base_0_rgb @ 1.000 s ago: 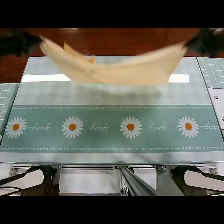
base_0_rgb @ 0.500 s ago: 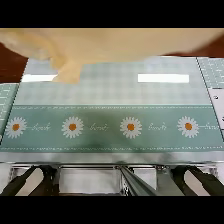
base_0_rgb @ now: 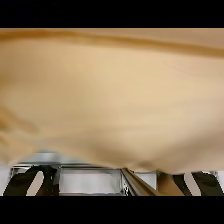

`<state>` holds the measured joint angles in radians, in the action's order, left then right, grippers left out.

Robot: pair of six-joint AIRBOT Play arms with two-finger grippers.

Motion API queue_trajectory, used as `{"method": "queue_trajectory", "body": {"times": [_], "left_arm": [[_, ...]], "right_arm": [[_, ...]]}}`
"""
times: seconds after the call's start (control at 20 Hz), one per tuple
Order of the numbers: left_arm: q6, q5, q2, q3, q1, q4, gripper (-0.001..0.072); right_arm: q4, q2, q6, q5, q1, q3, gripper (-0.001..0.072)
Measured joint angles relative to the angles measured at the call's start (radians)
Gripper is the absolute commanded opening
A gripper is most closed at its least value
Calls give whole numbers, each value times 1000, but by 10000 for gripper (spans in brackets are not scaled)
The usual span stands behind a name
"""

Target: Fold the shirts.

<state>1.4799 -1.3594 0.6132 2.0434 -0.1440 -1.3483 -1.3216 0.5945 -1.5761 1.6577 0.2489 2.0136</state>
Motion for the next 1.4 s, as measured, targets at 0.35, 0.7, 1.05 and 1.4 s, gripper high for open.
{"method": "queue_trajectory", "body": {"times": [0.35,0.7,1.05,1.4], "left_arm": [[98,-59,-2,-333,161,-185,24],[151,211,241,-735,179,-203,24],[307,588,666,-724,181,-190,24],[463,708,919,-648,181,-158,24]], "right_arm": [[42,26,-8,89,0,-209,34],[142,209,74,-209,-1,-645,34],[254,746,128,-564,-61,-585,34],[312,1142,56,-582,-92,-320,35]]}}
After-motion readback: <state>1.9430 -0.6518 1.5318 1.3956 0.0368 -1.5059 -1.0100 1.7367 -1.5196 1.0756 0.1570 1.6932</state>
